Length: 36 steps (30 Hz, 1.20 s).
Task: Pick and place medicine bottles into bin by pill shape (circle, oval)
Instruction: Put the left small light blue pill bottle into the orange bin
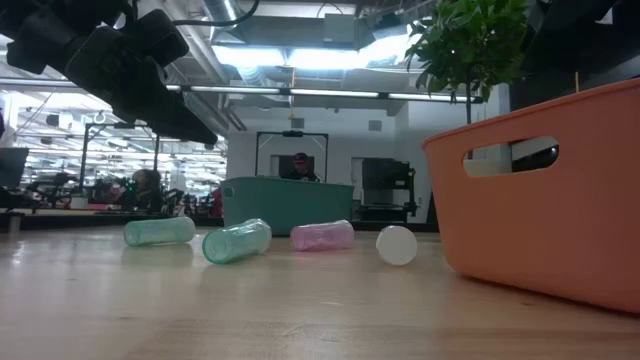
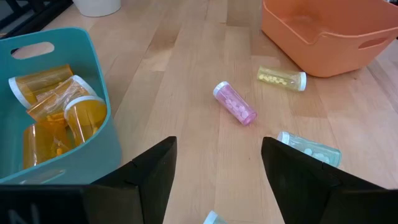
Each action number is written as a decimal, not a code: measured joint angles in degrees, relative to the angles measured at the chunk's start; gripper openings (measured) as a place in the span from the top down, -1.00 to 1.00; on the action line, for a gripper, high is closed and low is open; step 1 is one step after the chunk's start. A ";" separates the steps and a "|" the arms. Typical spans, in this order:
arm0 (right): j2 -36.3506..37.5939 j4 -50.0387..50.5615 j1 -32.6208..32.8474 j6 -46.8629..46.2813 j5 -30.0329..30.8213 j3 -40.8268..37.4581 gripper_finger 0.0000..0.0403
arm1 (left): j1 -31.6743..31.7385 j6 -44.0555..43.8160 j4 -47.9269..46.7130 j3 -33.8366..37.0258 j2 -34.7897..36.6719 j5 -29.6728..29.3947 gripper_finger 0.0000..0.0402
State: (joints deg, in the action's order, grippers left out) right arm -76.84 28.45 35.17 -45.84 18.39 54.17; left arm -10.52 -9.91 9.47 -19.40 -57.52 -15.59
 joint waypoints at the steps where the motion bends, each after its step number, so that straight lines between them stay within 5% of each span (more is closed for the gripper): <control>1: 0.00 0.00 -0.04 0.00 0.00 0.00 0.08 | 0.00 -0.36 0.00 0.00 0.00 0.07 -0.14; 7: 0.00 0.02 -0.04 -0.07 0.02 0.00 0.11 | -0.89 -17.83 -5.81 0.00 0.00 8.61 -0.14; 14: 0.00 0.04 -0.04 -0.09 0.04 0.00 0.12 | -2.14 -29.25 -13.81 0.04 -1.86 3.10 -0.14; 21: 0.00 0.04 -0.04 -0.10 0.11 0.00 0.12 | -2.14 -30.26 -16.33 -4.42 -8.58 3.08 -0.14; 28: 0.00 0.09 -0.04 -0.09 0.09 0.00 0.12 | -2.14 -30.04 -32.12 -14.78 -20.15 3.03 -0.14; 36: 0.00 0.15 -0.04 0.00 0.07 0.00 0.12 | -2.14 -30.01 -32.45 -19.92 -27.36 4.74 -0.14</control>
State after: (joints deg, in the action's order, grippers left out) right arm -76.84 28.60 35.14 -45.84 18.46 54.17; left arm -12.67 -39.92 -22.98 -39.31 -84.88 -10.85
